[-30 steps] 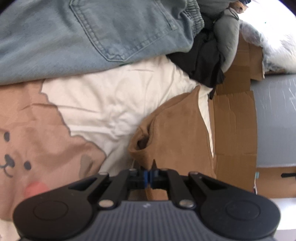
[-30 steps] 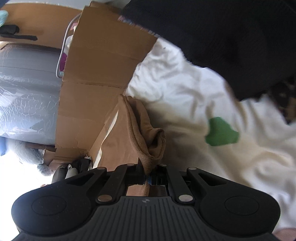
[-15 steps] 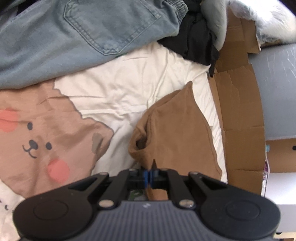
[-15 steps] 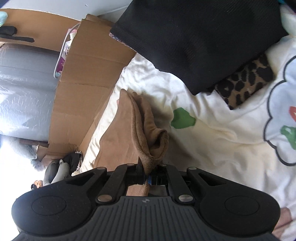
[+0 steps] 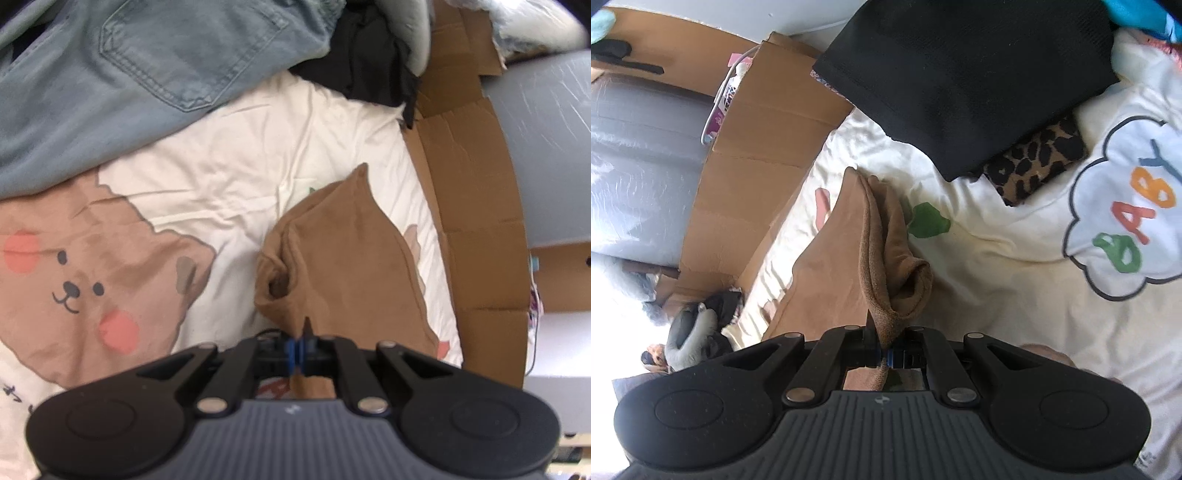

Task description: Fold clothes

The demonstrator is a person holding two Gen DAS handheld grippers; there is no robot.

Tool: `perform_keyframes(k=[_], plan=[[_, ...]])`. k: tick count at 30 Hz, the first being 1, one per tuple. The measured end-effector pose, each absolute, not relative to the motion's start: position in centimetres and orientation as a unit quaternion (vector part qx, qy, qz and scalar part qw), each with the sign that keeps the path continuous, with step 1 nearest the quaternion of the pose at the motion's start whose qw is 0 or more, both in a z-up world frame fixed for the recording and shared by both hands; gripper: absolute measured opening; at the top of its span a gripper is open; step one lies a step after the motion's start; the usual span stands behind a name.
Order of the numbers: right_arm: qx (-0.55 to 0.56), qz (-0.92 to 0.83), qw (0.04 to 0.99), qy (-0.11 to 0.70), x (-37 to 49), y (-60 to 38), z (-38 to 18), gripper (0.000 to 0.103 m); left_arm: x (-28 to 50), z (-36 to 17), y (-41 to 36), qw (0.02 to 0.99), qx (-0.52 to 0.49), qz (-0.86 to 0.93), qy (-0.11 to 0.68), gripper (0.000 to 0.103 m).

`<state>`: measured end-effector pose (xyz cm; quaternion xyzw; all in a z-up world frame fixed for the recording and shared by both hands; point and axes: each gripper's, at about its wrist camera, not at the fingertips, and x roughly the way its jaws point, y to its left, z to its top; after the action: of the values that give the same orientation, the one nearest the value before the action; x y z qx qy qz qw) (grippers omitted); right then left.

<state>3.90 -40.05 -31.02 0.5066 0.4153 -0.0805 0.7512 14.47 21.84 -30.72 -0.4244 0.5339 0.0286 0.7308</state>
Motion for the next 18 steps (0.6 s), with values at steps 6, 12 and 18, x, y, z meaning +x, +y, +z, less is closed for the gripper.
perform_keyframes(k=[6,12,18], plan=[[0.486,-0.080,0.761,0.422,2.7,-39.7,-28.8,0.001,13.1,-30.6,22.1,0.728,-0.420,0.025,0.541,0.002],[0.473,-0.078,0.761,0.437,1.2,-40.3,-27.6,0.001,11.9,-30.5,21.9,0.726,-0.415,0.021,0.547,0.002],[0.478,-0.079,0.753,0.445,-0.5,-41.0,-29.3,0.001,11.1,-31.0,21.4,0.727,-0.402,0.027,0.556,0.002]])
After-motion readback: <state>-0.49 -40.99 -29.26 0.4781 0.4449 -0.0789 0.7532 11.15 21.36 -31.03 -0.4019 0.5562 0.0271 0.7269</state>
